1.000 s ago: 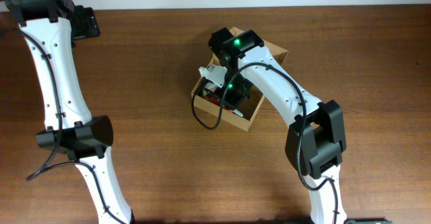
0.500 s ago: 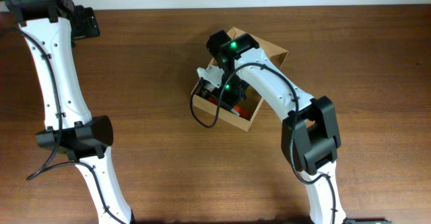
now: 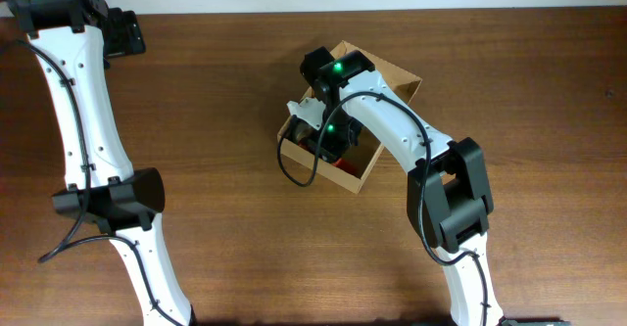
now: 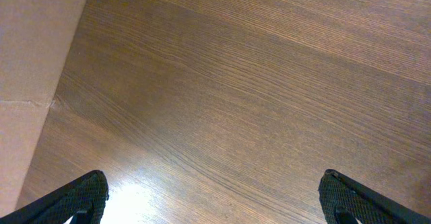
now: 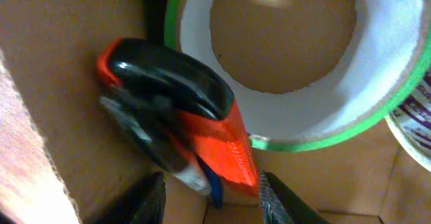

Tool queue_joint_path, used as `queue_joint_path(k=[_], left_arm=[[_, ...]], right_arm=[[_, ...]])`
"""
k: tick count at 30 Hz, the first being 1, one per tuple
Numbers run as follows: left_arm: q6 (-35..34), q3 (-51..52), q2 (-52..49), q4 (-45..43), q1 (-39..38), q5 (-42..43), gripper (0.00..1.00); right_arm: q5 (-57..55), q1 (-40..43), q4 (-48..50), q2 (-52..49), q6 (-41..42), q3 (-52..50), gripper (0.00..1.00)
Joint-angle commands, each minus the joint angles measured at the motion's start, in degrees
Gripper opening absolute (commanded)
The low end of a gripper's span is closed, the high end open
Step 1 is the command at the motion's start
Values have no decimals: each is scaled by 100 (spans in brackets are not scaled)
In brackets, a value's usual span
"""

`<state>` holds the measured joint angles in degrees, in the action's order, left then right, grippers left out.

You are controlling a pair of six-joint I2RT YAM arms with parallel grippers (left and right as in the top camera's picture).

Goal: Pack container
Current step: 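Release the marker in the box and raise the right arm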

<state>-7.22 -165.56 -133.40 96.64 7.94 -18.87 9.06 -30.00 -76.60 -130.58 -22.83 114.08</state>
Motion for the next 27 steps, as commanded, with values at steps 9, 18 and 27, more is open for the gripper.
queue_joint_path(k=[9, 18, 27], left_arm=[[46, -22, 33, 2, 11, 0, 100], [46, -22, 33, 2, 11, 0, 100], [46, -22, 33, 2, 11, 2, 100]], right_arm=[[-774, 7, -577, 660, 129, 1775, 47], [-2446, 190, -1180, 1639, 1062, 3014, 53], [-2328, 2522, -835, 3270, 1674, 1965, 59]])
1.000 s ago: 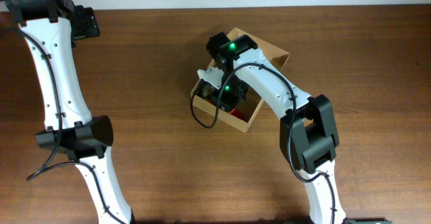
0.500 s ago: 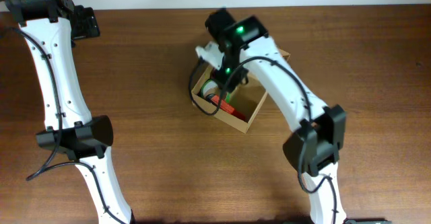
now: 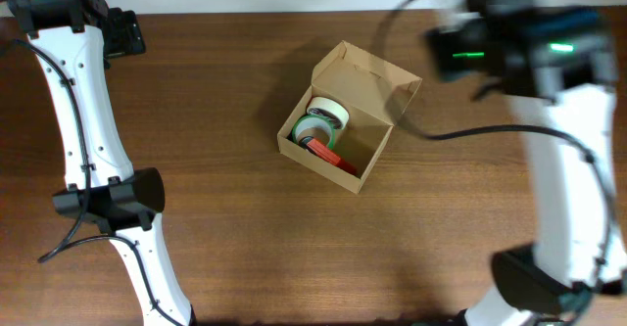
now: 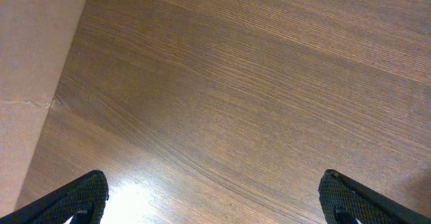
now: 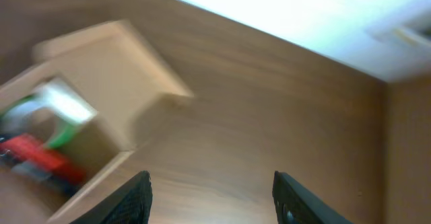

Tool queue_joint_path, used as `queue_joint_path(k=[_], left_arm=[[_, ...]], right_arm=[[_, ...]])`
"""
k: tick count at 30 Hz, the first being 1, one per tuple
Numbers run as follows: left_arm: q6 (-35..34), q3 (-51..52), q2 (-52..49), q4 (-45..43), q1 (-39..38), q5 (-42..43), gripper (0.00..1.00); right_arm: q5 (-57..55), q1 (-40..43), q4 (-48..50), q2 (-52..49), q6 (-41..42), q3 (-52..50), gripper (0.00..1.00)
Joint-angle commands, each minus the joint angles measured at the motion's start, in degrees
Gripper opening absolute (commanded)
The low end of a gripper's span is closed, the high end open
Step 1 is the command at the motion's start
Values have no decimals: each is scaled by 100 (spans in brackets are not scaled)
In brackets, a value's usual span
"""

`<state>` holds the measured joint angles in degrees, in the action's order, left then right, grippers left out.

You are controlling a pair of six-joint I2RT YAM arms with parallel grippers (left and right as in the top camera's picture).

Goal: Pack container
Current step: 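Release the marker in the box and raise the right arm, then bring both grippers to the box's raised lid flap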

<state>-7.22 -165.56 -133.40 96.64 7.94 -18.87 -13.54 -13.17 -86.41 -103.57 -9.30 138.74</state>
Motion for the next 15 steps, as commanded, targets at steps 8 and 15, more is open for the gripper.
queue_joint_path(k=[8, 15], left_arm=[[46, -22, 33, 2, 11, 2, 100], [46, -22, 33, 2, 11, 0, 100]], right_arm=[[984, 2942, 361, 824, 977, -1698, 59], [1840, 3792, 741, 273, 1200, -3075, 57]])
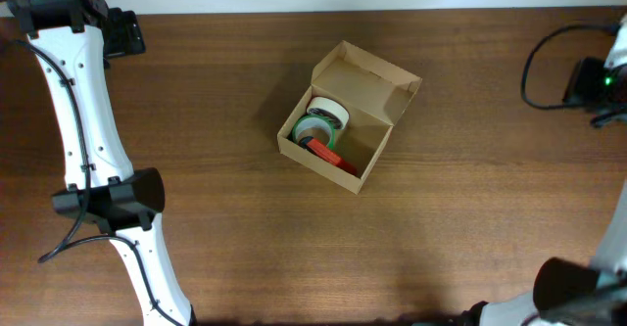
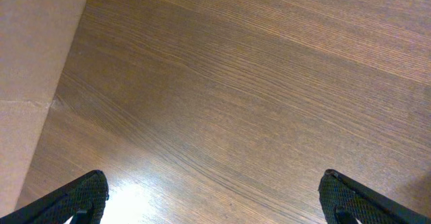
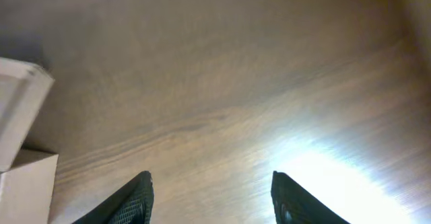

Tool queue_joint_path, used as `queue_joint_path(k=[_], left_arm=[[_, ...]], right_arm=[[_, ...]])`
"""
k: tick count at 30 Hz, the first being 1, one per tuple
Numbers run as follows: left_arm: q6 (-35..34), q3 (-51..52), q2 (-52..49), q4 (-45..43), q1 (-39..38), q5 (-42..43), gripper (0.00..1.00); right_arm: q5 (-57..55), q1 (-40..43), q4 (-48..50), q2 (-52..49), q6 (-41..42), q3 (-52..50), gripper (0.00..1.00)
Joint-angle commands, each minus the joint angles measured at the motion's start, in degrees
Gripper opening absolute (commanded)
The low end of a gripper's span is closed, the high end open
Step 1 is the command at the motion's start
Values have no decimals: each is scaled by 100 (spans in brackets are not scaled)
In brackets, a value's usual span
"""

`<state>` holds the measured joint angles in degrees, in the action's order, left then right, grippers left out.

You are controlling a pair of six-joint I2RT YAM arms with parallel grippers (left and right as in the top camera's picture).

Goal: Pack container
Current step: 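Bring both grippers to the box's raised lid flap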

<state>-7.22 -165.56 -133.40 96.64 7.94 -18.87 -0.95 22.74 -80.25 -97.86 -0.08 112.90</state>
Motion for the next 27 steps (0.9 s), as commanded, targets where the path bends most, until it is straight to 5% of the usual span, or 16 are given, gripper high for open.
queue_joint_path(k=[1, 7, 13, 22, 23, 25, 27], left_arm=[[46, -24, 33, 2, 11, 0, 100], [46, -22, 33, 2, 11, 0, 100], [24, -22, 26, -605, 11, 271, 100], [26, -22, -2, -852, 11, 1569, 100], [35, -22, -11, -852, 11, 1606, 96], [70, -22, -87, -850, 9, 1663, 68], [70, -22, -164, -826, 4, 1698, 63]], right_arm=[[636, 221, 243, -369, 341, -678, 57], [1436, 203, 1152, -791, 577, -1812, 57], [2055, -90, 1878, -1283, 1027, -2481, 29], [2149, -1174, 2522, -1895, 1314, -2509, 4], [2153, -1270, 2647, -1941, 1327, -2509, 4], [2173, -1471, 2970, -2022, 1458, -2509, 3], [2326, -1596, 3239, -2068, 1456, -2509, 4]])
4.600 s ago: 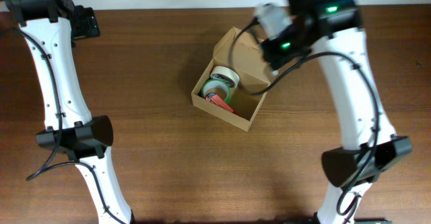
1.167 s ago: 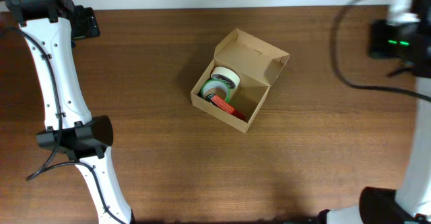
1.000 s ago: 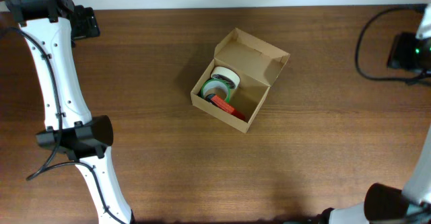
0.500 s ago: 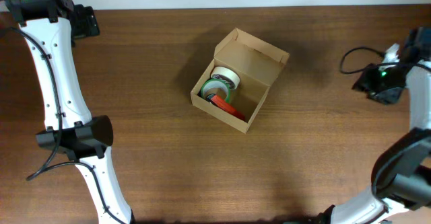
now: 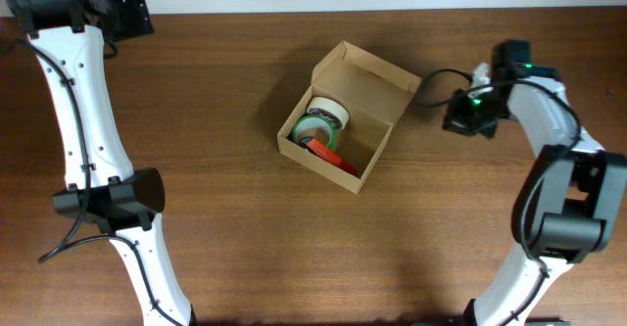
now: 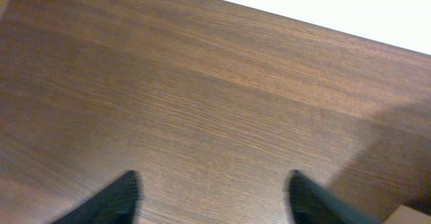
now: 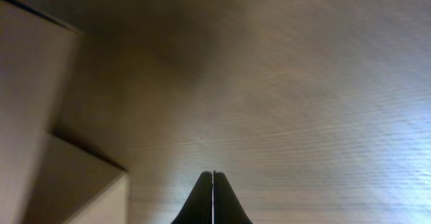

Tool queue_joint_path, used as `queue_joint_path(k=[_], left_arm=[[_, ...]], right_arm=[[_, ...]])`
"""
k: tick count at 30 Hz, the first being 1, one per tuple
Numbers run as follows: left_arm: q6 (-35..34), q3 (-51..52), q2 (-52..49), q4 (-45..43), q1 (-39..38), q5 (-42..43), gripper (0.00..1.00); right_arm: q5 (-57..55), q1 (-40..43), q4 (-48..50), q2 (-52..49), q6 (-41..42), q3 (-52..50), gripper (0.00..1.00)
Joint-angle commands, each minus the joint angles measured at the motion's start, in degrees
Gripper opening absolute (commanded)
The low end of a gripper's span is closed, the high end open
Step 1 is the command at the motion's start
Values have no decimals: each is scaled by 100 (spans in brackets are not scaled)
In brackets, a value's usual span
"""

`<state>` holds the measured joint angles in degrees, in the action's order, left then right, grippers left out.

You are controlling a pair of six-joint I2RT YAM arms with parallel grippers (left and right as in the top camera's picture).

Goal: Pack container
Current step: 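Bring both grippers to the box's raised lid flap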

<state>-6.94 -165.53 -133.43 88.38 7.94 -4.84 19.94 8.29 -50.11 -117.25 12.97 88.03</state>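
An open cardboard box (image 5: 364,76) sits mid-table with its lid flap raised at the back right. Inside lie a green-edged tape roll (image 5: 313,128), a pale tape roll (image 5: 329,113) and a red and black tool (image 5: 328,154). My right gripper (image 5: 458,118) (image 7: 213,175) hangs just right of the flap, shut with nothing between its fingers; the box's edge (image 7: 40,103) fills the left of the right wrist view. My left gripper (image 5: 135,13) (image 6: 212,197) is at the far left corner, open over bare wood.
The brown wooden table (image 5: 245,248) stretches all round the box. Its far edge meets a white surface (image 6: 303,9) at the top. The left arm's base (image 5: 113,199) stands at the left, the right arm's base (image 5: 558,223) at the right.
My right gripper has come from the far right edge to just beside the box's lid flap and has shut. My left wrist has turned a little toward the table's far edge.
My right gripper was open down inside the box over the red and black tool and the green tape roll. Then it was up and off to the right, then at the table's far right edge. Now it is shut by the flap. The left stayed open at its corner.
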Motion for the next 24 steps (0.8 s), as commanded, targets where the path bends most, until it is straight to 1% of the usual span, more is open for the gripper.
queue_joint_path(k=[1, 2, 5, 7, 10, 13, 20, 24], left_arm=[[39, -24, -203, 31, 4, 393, 82], [42, -24, -254, 57, 4, 516, 100], [42, -24, -382, 127, 4, 817, 100], [39, -24, -546, 212, 4, 966, 100], [39, -24, -713, 369, 4, 1001, 100], [39, -24, -857, 498, 0, 1001, 100], [39, 4, -1102, 570, -35, 1025, 100], [42, 105, -1119, 431, -120, 1292, 100]], right_arm=[[339, -210, 376, -151, 151, -22, 4], [404, -264, 533, -177, 155, -22, 4], [557, -376, 975, -219, 240, -22, 4], [905, -463, 1471, -273, 258, -24, 4], [1102, -566, 1908, -348, 483, -24, 4], [1252, -662, 2168, -444, 649, -24, 4], [1637, -1005, 2559, -597, 638, -24, 4], [1873, -1176, 2846, -597, 549, -22, 4]])
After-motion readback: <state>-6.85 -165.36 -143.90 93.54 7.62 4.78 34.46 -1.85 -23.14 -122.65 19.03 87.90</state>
